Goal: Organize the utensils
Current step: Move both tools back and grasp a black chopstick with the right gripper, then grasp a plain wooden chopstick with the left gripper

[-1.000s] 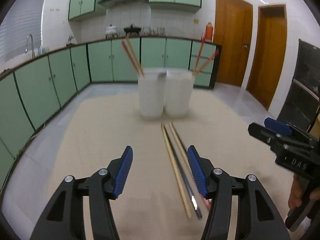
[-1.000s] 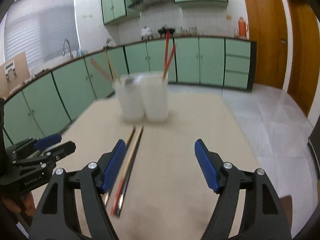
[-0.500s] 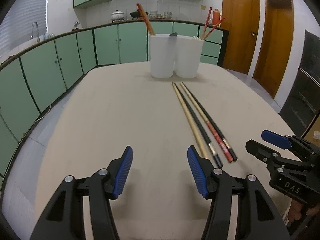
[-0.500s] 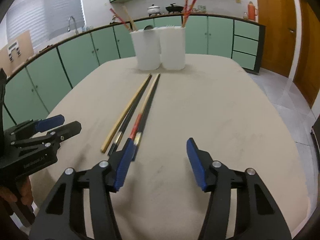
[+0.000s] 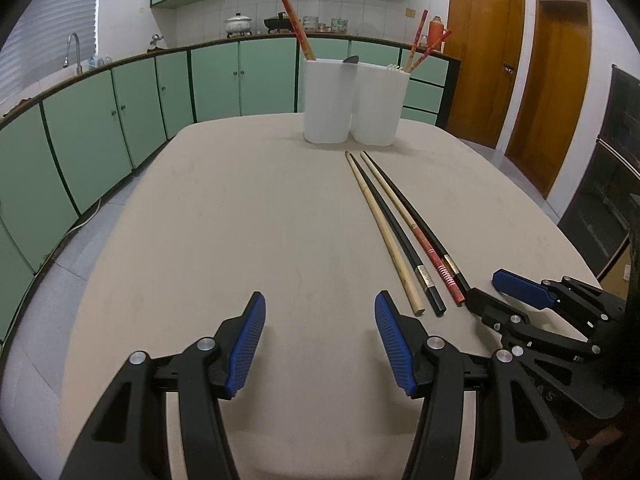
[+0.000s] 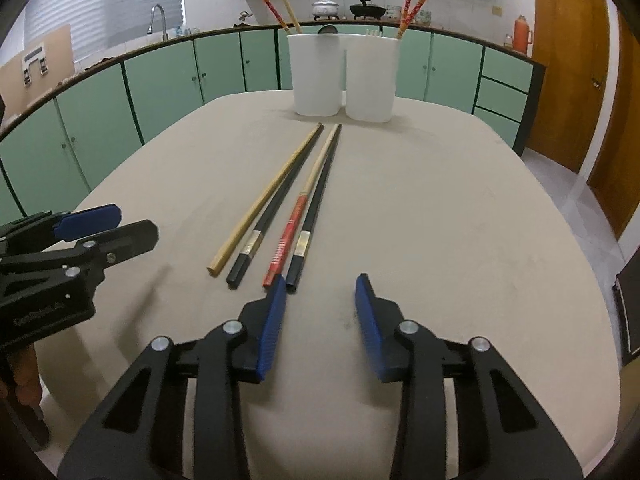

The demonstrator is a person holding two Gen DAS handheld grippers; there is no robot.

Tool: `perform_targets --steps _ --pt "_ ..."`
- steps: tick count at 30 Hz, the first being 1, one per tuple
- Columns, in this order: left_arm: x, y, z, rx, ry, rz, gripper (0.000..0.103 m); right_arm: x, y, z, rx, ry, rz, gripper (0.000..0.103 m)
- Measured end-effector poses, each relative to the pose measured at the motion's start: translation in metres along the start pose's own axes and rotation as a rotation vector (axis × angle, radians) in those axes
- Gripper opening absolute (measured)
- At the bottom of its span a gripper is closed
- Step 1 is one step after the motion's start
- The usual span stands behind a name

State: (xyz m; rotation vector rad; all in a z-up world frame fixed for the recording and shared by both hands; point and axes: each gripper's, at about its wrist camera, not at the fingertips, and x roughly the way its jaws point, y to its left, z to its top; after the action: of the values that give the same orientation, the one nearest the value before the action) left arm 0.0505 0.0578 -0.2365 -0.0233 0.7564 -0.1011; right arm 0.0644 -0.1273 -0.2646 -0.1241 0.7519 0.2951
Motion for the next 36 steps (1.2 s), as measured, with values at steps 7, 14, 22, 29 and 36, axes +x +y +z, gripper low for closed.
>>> perform_targets --steps 7,14,22,29,36 --pt "0.001 -0.003 0.0 0.0 0.002 -0.005 0.056 -0.003 -0.011 0.0 0.043 0.003 0.02 0.032" --pt "0.003 -0.007 0.001 0.015 0.005 -0.016 0.056 0.003 -0.005 0.003 0.031 0.0 0.022 0.022" --pt "0.005 -0.021 0.002 0.036 0.012 -0.048 0.056 0.004 -0.011 0.004 0.044 -0.001 0.015 0.005" --pt "0.012 -0.035 0.002 0.055 0.036 -0.063 0.056 -0.007 -0.036 0.005 0.106 -0.019 -0.024 0.006" --pt "0.024 -0.037 0.001 0.042 0.066 -0.049 0.056 -0.007 -0.044 0.003 0.115 -0.015 -0.017 0.006"
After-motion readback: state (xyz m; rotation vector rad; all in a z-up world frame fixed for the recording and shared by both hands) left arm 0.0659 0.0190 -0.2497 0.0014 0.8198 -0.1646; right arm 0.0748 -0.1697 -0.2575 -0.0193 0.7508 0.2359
